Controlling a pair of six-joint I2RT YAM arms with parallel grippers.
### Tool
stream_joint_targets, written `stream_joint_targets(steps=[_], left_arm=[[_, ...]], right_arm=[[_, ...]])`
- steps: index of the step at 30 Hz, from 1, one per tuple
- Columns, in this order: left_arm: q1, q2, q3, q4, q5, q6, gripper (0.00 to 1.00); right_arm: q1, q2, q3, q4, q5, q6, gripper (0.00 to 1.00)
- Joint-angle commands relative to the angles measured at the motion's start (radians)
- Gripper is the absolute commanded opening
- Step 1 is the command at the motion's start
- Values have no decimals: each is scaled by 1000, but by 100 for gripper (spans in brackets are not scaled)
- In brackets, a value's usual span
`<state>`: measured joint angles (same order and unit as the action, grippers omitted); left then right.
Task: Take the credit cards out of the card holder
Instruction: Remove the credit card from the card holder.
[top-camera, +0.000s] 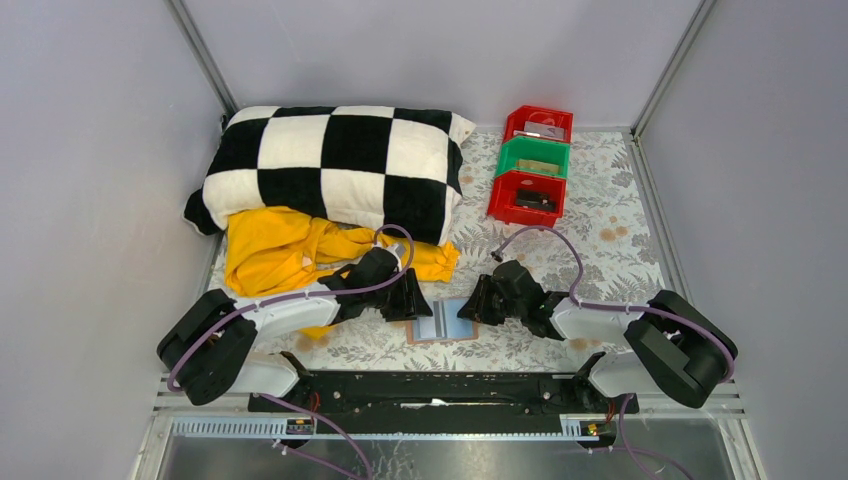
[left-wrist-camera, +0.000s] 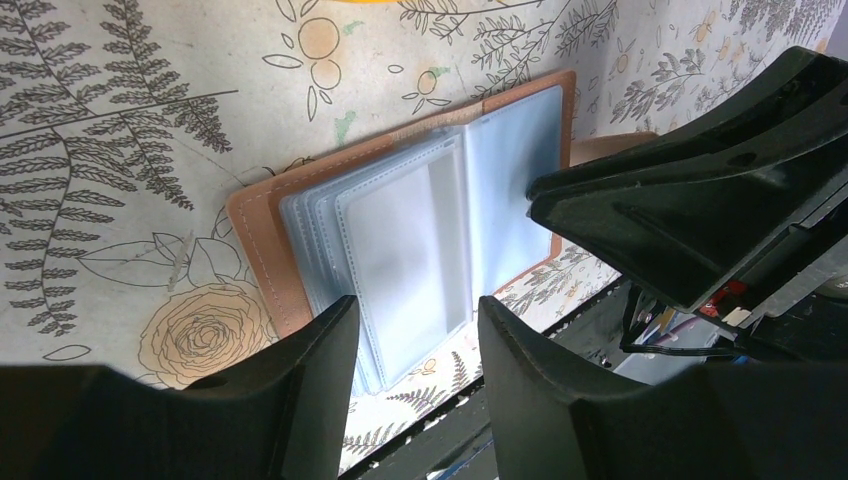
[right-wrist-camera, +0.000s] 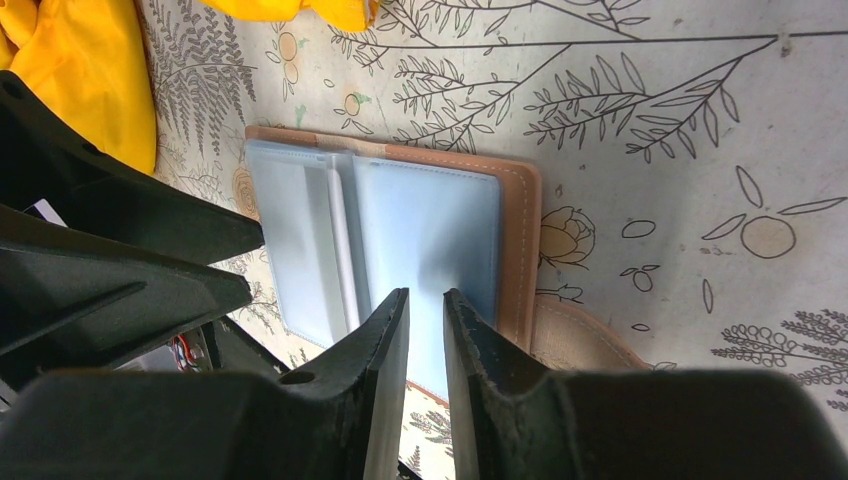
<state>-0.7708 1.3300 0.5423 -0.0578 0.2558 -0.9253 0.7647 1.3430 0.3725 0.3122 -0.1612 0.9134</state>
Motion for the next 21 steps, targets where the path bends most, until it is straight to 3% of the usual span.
stream_joint_targets(steps=[1,21], left_arm=[[-5,7,4,25,-17,-7,52],[-22,14,-9,142,70,-51,52]], right_arm=[[-7,21,11,-51,14,-22,27],[-7,18,4,-53,18,-24,27]])
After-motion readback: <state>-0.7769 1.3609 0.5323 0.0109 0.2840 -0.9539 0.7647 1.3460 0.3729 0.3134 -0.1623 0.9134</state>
